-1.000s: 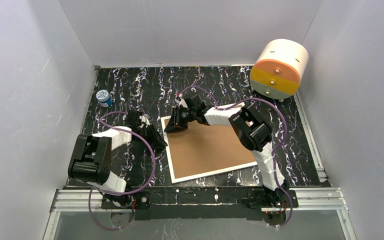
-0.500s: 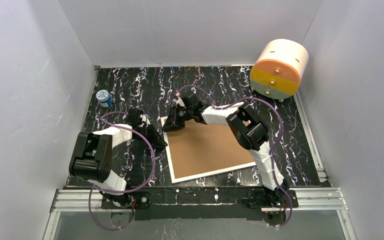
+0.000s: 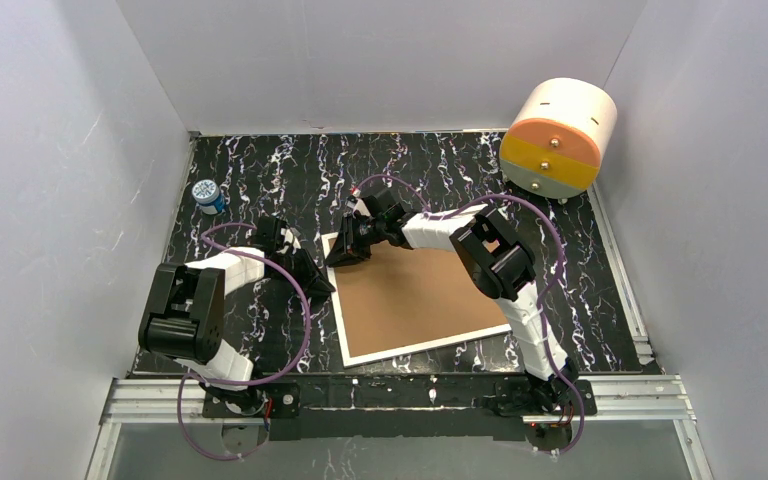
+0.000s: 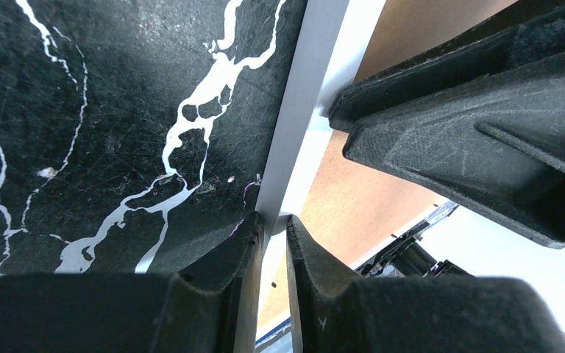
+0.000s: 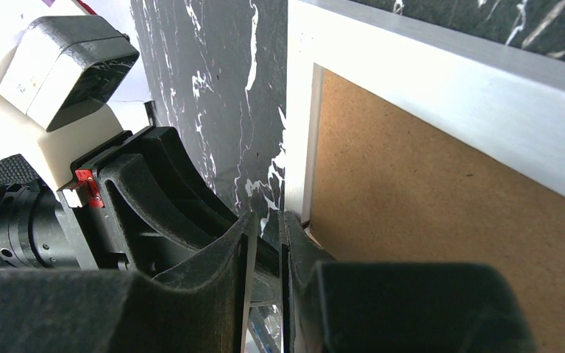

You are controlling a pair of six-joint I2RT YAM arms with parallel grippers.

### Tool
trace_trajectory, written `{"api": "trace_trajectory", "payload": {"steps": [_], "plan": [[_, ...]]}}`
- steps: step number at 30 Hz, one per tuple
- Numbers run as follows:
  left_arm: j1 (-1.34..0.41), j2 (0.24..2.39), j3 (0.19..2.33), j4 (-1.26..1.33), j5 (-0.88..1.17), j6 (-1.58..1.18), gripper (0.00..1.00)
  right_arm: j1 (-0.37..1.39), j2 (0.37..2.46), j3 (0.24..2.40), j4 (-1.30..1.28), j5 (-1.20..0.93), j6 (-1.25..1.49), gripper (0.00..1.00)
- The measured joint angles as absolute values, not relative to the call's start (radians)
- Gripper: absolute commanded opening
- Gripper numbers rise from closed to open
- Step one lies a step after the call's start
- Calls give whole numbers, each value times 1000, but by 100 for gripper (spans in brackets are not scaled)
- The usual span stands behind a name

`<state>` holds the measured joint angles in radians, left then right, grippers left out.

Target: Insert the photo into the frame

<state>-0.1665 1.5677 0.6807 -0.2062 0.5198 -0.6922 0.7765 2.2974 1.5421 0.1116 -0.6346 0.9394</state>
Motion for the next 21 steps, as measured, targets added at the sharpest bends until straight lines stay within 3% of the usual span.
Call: {"api": "trace_trajectory", "payload": {"steps": [21], "plan": [[-167, 1568, 681, -210, 516, -692, 14, 767, 2297, 1529, 107, -620, 973, 24]]}}
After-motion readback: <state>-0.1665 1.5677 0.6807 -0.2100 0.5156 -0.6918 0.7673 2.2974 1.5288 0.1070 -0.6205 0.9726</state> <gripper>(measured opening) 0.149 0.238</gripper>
